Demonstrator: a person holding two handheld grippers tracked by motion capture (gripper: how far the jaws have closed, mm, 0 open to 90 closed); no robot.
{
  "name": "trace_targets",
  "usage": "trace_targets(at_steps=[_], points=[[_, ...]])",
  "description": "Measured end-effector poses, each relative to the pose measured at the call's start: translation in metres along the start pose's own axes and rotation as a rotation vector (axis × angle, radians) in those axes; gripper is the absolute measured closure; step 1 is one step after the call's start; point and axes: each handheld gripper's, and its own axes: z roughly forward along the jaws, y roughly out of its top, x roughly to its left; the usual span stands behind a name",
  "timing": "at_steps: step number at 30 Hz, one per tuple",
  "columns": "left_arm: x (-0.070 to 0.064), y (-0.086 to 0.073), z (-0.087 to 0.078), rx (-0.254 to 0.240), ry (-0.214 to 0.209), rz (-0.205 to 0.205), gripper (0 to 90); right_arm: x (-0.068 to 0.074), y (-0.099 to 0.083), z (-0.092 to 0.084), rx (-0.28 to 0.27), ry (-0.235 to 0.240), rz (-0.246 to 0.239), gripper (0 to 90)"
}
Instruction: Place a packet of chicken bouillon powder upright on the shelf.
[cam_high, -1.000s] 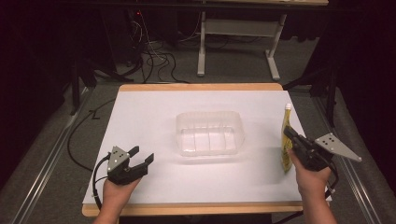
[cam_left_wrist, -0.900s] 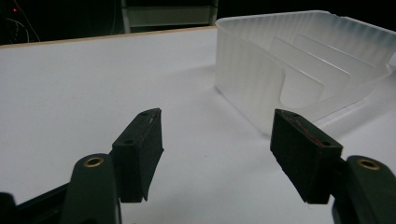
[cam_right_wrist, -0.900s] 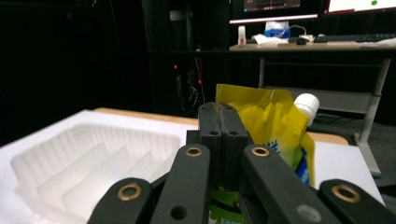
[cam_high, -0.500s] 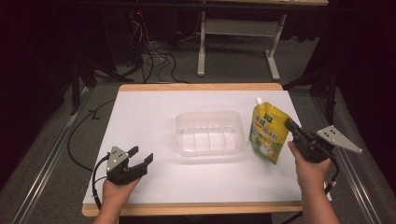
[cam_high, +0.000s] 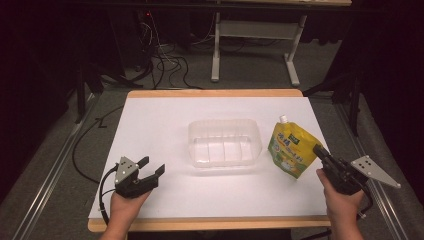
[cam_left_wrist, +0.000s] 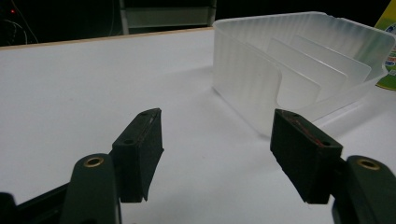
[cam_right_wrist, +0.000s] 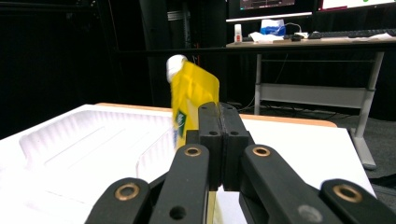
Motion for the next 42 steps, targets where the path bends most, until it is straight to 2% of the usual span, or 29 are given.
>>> trace_targets(at_steps=[4, 6, 10, 13, 17, 21, 23, 28, 33, 42], points=[[-0.001, 0.000, 0.001, -0.001, -0.003, 0.001, 34.7, 0.004, -0.001, -0.004, 0.011, -0.004, -0.011, 89.0], [-0.001, 0.001, 0.001, -0.002, -0.005, 0.004, 34.7, 0.007, -0.002, -0.001, 0.028, -0.011, -0.024, 87.7], [-0.002, 0.001, 0.000, -0.003, -0.005, 0.006, 34.7, 0.006, -0.005, 0.005, 0.038, -0.018, -0.017, 83.9], [-0.001, 0.001, 0.000, -0.005, -0.005, 0.002, 34.8, 0.007, -0.006, 0.008, 0.054, -0.009, -0.006, 77.4], [-0.001, 0.001, -0.001, -0.006, -0.005, 0.005, 34.8, 0.006, -0.010, 0.014, 0.107, 0.010, -0.008, 66.4], [-0.001, 0.002, -0.001, -0.009, -0.006, 0.006, 34.8, 0.002, -0.016, 0.024, 0.169, 0.022, 0.014, 58.9], [-0.001, 0.002, -0.001, -0.009, -0.007, 0.007, 34.9, -0.001, -0.022, 0.029, 0.199, 0.032, 0.017, 60.7], [-0.002, 0.002, -0.001, -0.004, -0.011, 0.010, 34.9, -0.003, -0.034, 0.040, 0.263, 0.055, 0.011, 75.6], [-0.002, 0.001, 0.001, 0.001, -0.015, 0.015, 34.9, -0.002, -0.033, 0.040, 0.262, 0.019, 0.033, 85.9], [-0.004, 0.002, 0.003, 0.001, -0.023, 0.019, 35.0, 0.004, -0.031, 0.038, 0.247, -0.016, 0.033, 87.1]])
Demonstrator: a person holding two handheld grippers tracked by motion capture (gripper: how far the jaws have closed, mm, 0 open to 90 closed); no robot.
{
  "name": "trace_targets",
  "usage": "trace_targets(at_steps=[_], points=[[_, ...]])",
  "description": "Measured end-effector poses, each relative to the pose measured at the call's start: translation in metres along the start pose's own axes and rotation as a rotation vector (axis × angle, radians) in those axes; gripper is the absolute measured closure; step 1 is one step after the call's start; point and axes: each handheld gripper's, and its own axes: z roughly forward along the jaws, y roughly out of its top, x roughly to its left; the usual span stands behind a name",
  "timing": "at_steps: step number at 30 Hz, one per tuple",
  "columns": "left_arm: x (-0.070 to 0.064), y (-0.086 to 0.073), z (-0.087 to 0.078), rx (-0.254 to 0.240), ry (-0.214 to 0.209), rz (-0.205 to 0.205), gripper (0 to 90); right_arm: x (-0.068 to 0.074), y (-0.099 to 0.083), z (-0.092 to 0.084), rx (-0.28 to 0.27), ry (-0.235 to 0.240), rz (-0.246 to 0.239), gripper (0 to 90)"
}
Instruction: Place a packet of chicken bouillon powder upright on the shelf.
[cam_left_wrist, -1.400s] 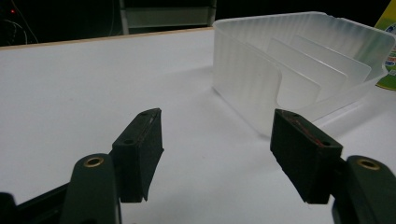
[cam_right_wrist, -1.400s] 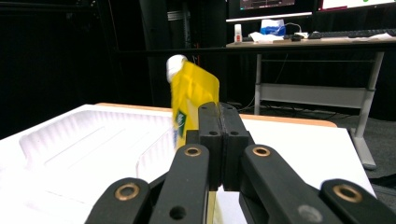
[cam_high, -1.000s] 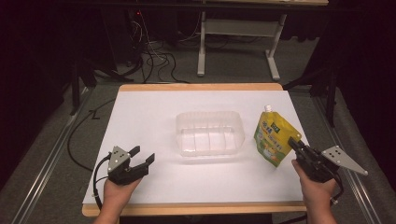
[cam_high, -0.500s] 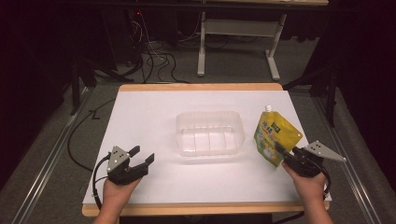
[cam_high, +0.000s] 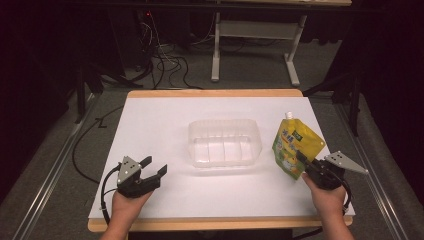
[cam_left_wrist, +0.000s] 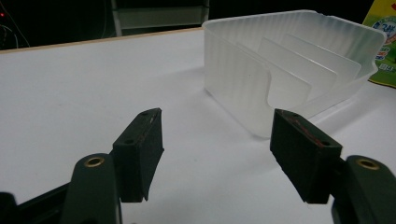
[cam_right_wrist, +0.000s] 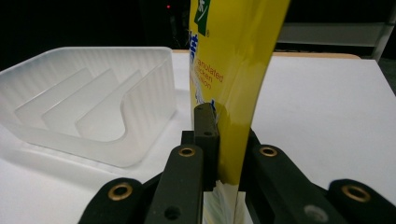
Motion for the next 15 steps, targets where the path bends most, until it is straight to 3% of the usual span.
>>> trace_targets(at_steps=[15], points=[[-0.001, 0.001, 0.005, 0.005, -0.016, 0.008, 35.1, 0.013, 0.017, -0.019, -0.080, 0.012, 0.008, 87.4]])
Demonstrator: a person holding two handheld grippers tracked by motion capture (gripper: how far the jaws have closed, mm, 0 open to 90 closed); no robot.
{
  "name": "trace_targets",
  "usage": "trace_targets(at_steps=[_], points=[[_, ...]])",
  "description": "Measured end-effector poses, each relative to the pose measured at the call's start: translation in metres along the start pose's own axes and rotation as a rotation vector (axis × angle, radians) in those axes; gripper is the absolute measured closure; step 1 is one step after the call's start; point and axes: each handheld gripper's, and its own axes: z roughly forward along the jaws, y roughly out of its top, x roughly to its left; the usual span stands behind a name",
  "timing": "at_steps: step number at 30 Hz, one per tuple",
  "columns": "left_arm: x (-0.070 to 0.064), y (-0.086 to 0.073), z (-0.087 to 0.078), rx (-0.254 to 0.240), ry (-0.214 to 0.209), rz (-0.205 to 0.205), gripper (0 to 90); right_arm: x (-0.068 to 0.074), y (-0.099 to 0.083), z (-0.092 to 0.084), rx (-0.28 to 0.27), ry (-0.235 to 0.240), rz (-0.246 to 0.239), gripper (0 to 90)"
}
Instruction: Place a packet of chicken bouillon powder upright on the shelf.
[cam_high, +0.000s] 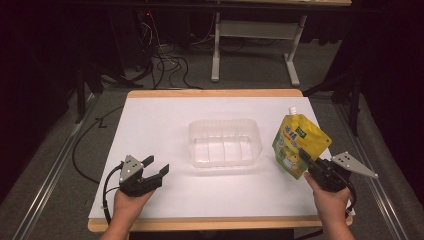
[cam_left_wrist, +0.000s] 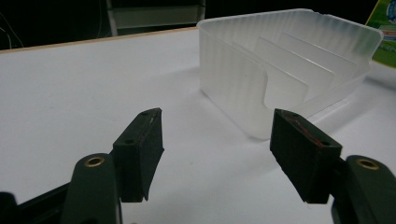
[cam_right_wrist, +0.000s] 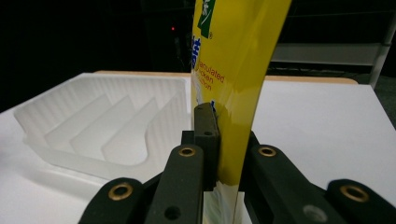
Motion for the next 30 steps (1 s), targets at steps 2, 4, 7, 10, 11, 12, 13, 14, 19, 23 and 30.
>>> trace_targets(at_steps=[2, 4, 7, 10, 11, 12, 13, 14, 19, 23, 30], points=[[0.000, 0.000, 0.001, 0.001, -0.004, 0.001, 35.1, 0.002, 0.005, -0.003, -0.018, 0.003, 0.008, 87.4], [-0.001, 0.000, 0.002, 0.003, -0.007, 0.002, 35.0, 0.004, 0.010, -0.006, -0.033, 0.004, 0.004, 87.4], [-0.002, 0.000, 0.003, 0.002, -0.012, 0.005, 35.0, 0.007, 0.017, -0.009, -0.053, 0.002, -0.003, 87.5], [-0.003, 0.001, 0.003, 0.001, -0.013, 0.013, 35.0, 0.009, 0.022, -0.012, -0.068, 0.004, 0.006, 87.5], [-0.003, 0.001, 0.003, 0.001, -0.015, 0.013, 35.0, 0.009, 0.024, -0.013, -0.070, 0.001, 0.001, 87.5], [-0.003, 0.001, 0.003, 0.000, -0.015, 0.013, 35.0, 0.010, 0.025, -0.013, -0.071, 0.000, 0.001, 87.5], [-0.003, 0.001, 0.002, 0.001, -0.015, 0.015, 35.0, 0.010, 0.026, -0.013, -0.069, 0.003, -0.004, 87.5], [-0.003, 0.001, 0.002, 0.000, -0.015, 0.014, 35.0, 0.011, 0.028, -0.014, -0.068, 0.003, 0.000, 87.5], [-0.003, 0.001, 0.003, 0.000, -0.015, 0.015, 35.0, 0.014, 0.036, -0.014, -0.074, 0.009, -0.007, 87.6], [-0.004, 0.001, 0.003, 0.000, -0.018, 0.016, 35.0, 0.020, 0.045, -0.014, -0.086, 0.029, -0.009, 87.6], [-0.006, 0.001, 0.006, 0.005, -0.023, 0.024, 35.0, 0.037, 0.059, -0.003, -0.112, 0.072, -0.001, 87.6]])
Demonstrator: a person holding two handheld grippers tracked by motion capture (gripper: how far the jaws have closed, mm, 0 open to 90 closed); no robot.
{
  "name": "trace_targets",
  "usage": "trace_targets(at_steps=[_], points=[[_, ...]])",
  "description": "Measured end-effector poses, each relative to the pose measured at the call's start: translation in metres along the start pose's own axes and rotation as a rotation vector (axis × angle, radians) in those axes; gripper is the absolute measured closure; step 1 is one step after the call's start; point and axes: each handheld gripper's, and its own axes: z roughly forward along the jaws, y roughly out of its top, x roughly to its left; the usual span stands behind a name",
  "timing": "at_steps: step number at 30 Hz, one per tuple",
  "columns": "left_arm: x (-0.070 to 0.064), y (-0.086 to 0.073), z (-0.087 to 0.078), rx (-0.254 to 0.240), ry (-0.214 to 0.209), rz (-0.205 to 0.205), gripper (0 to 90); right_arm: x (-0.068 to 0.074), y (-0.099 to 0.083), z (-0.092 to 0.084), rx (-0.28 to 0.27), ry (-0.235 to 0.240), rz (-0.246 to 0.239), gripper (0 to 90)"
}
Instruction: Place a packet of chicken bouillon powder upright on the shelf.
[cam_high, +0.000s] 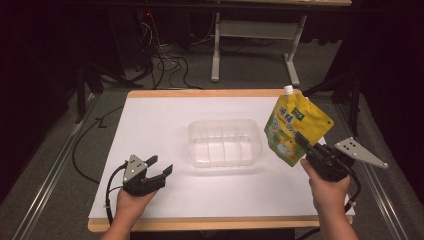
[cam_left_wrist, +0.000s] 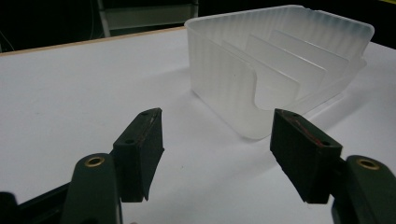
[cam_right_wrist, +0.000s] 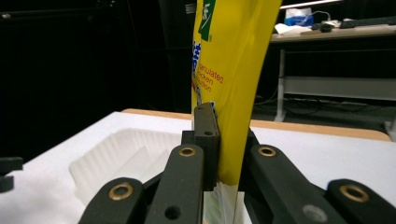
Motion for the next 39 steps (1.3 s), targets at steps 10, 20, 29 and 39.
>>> trace_targets(at_steps=[10, 20, 29, 39], points=[[-0.010, 0.007, 0.035, 0.013, -0.006, 0.012, 36.1, 0.020, 0.002, 0.038, 0.007, 0.026, 0.011, 87.7], [-0.027, 0.011, 0.091, 0.006, 0.035, 0.024, 47.1, 0.030, -0.007, 0.070, 0.042, 0.021, 0.001, 87.7], [-0.030, 0.012, 0.097, 0.000, 0.047, 0.032, 68.6, 0.035, -0.010, 0.080, 0.047, -0.008, -0.016, 87.8], [-0.040, 0.010, 0.089, 0.023, 0.065, 0.035, 71.0, 0.044, -0.012, 0.081, 0.048, -0.024, -0.012, 87.8]])
